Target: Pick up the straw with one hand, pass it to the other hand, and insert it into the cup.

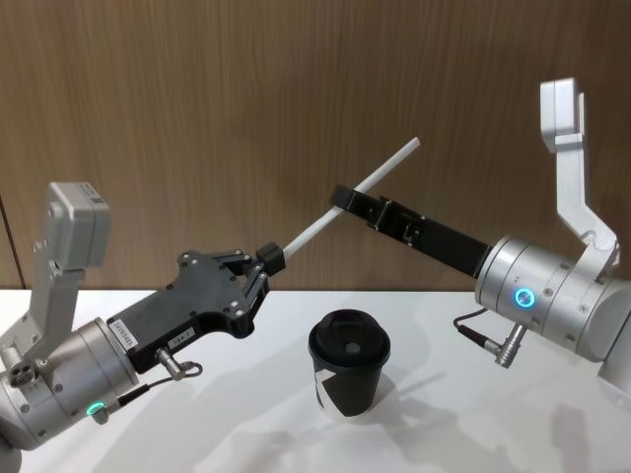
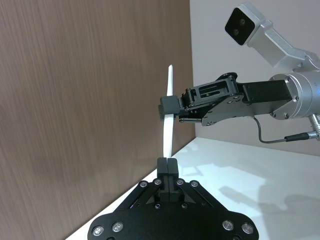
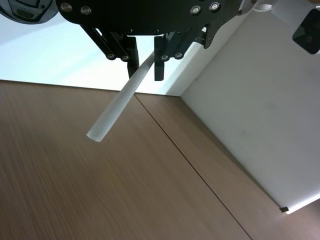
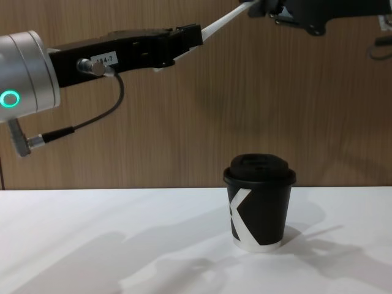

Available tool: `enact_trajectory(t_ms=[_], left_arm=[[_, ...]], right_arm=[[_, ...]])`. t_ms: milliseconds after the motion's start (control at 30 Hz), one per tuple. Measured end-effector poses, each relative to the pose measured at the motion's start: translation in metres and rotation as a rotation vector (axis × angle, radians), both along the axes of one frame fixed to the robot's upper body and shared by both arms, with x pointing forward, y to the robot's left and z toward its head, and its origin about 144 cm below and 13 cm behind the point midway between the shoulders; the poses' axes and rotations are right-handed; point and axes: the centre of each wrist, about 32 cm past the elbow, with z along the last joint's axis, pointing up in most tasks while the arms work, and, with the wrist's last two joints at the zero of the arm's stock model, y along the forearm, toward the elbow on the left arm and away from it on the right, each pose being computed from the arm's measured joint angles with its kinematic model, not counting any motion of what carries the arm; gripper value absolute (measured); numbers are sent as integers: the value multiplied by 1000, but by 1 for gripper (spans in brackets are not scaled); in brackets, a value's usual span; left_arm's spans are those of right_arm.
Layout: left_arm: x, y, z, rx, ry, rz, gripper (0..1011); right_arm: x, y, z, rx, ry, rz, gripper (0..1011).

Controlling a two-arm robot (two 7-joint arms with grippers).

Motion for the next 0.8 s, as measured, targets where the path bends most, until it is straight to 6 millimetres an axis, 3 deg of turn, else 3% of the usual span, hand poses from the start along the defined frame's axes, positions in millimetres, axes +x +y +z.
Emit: enact_trajectory(t_ms=[100,333,800], left_arm=[[0,0,0,0,0,0,0],[0,0,0,0,0,0,19],[0,0,0,0,0,0,402]], right_arm=[[0,0,0,0,0,0,129],[0,0,0,0,-1,-1,78],[0,-1,0,-5,-5,-4,11]])
